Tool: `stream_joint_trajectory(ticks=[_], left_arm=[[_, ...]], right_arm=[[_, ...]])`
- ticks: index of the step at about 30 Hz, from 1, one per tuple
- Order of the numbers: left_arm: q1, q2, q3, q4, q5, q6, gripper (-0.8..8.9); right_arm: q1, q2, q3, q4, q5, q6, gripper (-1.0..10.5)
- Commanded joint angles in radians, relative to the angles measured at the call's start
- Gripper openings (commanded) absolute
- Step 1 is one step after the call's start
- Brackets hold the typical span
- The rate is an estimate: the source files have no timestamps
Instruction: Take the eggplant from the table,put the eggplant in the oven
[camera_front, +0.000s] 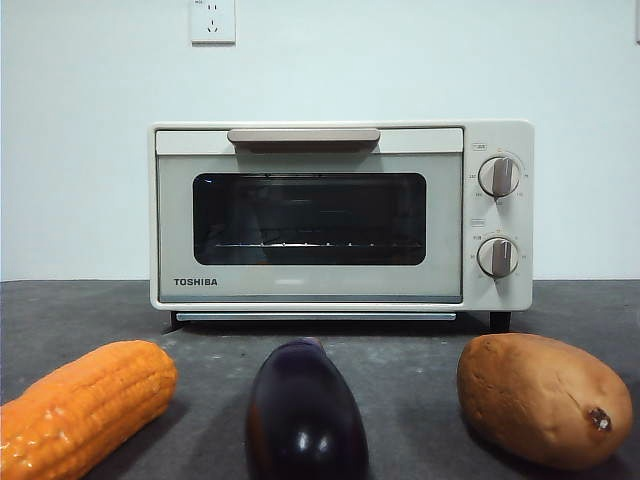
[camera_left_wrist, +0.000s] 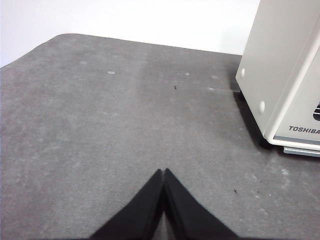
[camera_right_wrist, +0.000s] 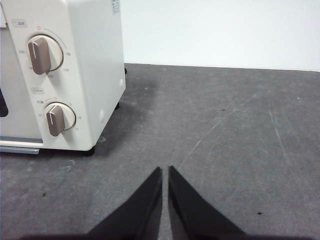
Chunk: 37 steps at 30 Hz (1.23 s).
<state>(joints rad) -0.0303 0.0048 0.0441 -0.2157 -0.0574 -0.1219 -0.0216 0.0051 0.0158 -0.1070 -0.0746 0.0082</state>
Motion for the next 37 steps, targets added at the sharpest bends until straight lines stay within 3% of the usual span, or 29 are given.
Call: stream_joint_trajectory(ticks=[1, 4, 7, 13, 17, 22, 29, 37], left_arm=[[0.000, -0.002, -0.021, -0.015, -0.003, -0.003, 0.04], [0.000, -0.002, -0.021, -0.004, -0.002, -0.059, 0.04], [0.000, -0.002, -0.021, 0.014, 0.000, -0.169, 0.04], [0.000, -0.002, -0.020, 0.022, 0.043, -0.346, 0.04], [0.000, -0.002, -0.010, 0.022, 0.102, -0.351, 0.04], [0.000, 0.003, 0.031, 0.000, 0.175, -0.360, 0.04], [0.000, 0.073, 0.158, -0.105, 0.207, -0.362, 0.04], [0.000, 0.246, 0.306, -0.107, 0.275, -0.350, 0.04]], right_arm=[[0.000, -0.002, -0.003, 0.010, 0.004, 0.014, 0.0], [0.000, -0.002, -0.003, 0.021, 0.004, 0.019, 0.0], [0.000, -0.002, -0.003, 0.056, -0.008, 0.042, 0.0], [0.000, -0.002, -0.002, 0.101, -0.008, 0.221, 0.0], [0.000, -0.002, 0.001, 0.129, -0.042, 0.335, 0.0], [0.000, -0.002, 0.047, 0.119, -0.091, 0.401, 0.0], [0.000, 0.009, 0.224, -0.015, -0.093, 0.402, 0.0], [0.000, 0.124, 0.443, -0.153, -0.098, 0.387, 0.0]])
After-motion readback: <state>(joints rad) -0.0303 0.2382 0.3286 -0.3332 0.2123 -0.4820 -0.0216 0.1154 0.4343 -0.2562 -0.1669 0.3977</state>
